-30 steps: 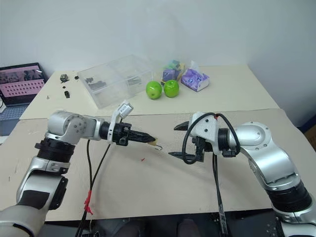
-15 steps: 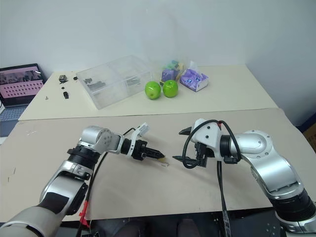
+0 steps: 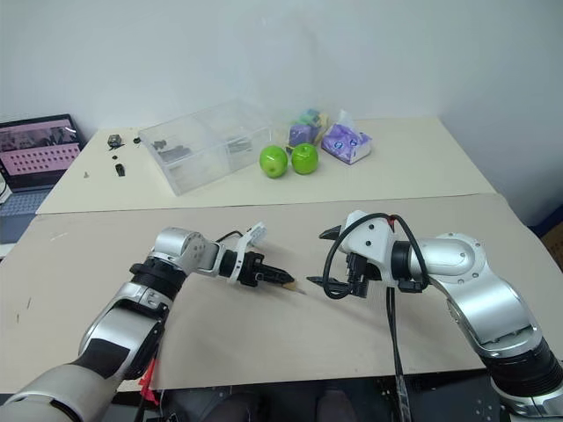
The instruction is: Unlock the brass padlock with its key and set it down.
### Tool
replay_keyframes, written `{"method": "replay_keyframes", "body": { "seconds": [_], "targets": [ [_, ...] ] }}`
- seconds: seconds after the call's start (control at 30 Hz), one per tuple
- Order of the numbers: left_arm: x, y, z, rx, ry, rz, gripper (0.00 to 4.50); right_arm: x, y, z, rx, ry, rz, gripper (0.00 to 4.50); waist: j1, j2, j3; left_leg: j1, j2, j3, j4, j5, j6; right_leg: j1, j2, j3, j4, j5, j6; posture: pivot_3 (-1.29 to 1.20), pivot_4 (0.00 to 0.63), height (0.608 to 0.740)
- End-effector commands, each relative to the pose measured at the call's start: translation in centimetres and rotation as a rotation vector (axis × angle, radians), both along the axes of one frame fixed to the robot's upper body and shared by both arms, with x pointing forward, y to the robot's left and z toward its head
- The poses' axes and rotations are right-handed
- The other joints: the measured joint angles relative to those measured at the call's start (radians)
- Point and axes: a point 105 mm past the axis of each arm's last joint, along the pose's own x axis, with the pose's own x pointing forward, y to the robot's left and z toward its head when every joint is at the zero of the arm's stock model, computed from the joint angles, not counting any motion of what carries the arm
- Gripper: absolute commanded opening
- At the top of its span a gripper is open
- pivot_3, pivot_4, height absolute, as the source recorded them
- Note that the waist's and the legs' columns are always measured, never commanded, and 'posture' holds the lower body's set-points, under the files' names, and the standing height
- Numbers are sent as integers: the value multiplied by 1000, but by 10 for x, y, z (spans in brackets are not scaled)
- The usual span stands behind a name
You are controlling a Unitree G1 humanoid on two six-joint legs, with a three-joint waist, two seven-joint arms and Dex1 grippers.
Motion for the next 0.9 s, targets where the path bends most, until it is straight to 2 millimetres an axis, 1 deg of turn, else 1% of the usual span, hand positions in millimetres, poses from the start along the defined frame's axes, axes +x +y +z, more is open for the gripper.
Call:
{"method": "replay_keyframes", "body": {
  "seconds": [0.03,0.1,0.13,0.2,0.23,0.27,0.37,0.4,0.43,0.5,0.53,0.6,0.63,0.7,0.73,0.77,0.83,0.9],
  "targets": [
    [12,28,-9,106,-13,87,2468,1,3,14,-2,-61,13,4500,0,0,-1,0,0,0,0,0,0,0,0,0,0,0,0,0,150,740],
    [15,36,-7,109,-18,107,2912,1,4,14,-3,-60,17,4500,0,0,-1,2,0,0,0,0,0,1,0,0,-1,0,0,0,150,740],
    [16,40,-6,108,-21,118,3336,1,4,14,-3,-59,19,4500,-1,0,-1,3,0,0,0,0,0,2,0,0,-1,0,0,0,150,740],
    [19,48,-3,108,-25,141,3810,2,5,14,-2,-58,22,4500,-7,0,-1,4,1,1,-1,0,0,2,0,0,-1,-2,3,0,150,740],
    [21,51,-2,110,-27,150,4197,2,6,13,-3,-57,23,4500,-10,-1,-1,5,2,2,-1,0,0,2,1,0,-1,-3,5,0,150,740],
    [22,54,-2,113,-32,159,4466,2,6,13,-4,-56,26,4500,-13,0,-1,6,2,2,-2,0,0,2,2,0,0,-3,6,0,150,740],
    [28,70,3,134,-59,194,4466,3,8,14,-4,-55,34,4500,-17,0,-2,7,3,2,-3,0,0,2,3,0,0,-3,5,0,150,740],
    [30,75,5,140,-70,205,4466,4,8,14,-4,-56,36,4500,-19,0,-2,6,3,2,-3,0,0,1,3,0,0,-1,3,0,150,740],
    [33,80,9,148,-87,218,4466,4,8,14,-6,-56,39,4500,-23,0,-1,6,3,2,-3,0,0,1,3,1,0,0,0,0,150,740],
    [37,88,18,149,-122,226,4466,5,9,14,-8,-56,42,4500,-27,-1,-1,5,3,2,-3,0,0,1,3,1,0,1,-1,0,150,740],
    [39,91,25,147,-163,220,4466,6,9,14,-9,-55,44,4500,-28,-1,-1,5,3,2,-3,0,0,0,3,1,0,1,-1,0,150,740],
    [42,96,44,143,-314,162,4466,6,9,14,-11,-50,48,4500,-30,-1,-1,5,3,2,-4,0,0,0,3,1,0,1,-1,0,150,740],
    [41,97,55,128,-412,106,4466,6,9,13,-11,-46,50,4500,-29,-1,-1,4,3,2,-4,0,0,-1,3,1,0,1,-1,0,150,740],
    [31,97,71,86,-541,5,4466,6,8,13,-12,-36,54,4500,-23,0,-1,1,4,1,-5,0,-1,-3,3,1,1,1,-1,0,150,740],
    [19,97,86,43,-642,-73,4466,5,6,13,5,1,56,4500,-20,0,-1,-1,4,0,-5,1,-2,-5,3,1,2,1,-2,0,150,740],
    [7,98,94,23,-713,-141,4466,4,4,12,15,38,60,4500,-18,0,0,-3,4,0,-4,1,-2,-6,2,1,1,1,-2,0,150,740],
    [-10,100,100,27,-818,-239,4466,3,-1,12,35,100,61,4500,-9,0,-1,-5,3,1,-4,1,-2,-8,-3,1,0,1,-2,0,150,740],
    [-17,104,98,66,-884,-271,4466,3,-7,14,46,137,58,4500,1,0,-1,-5,1,3,-4,0,-1,-8,-7,-1,-1,1,-2,0,150,740]
  ]
}}
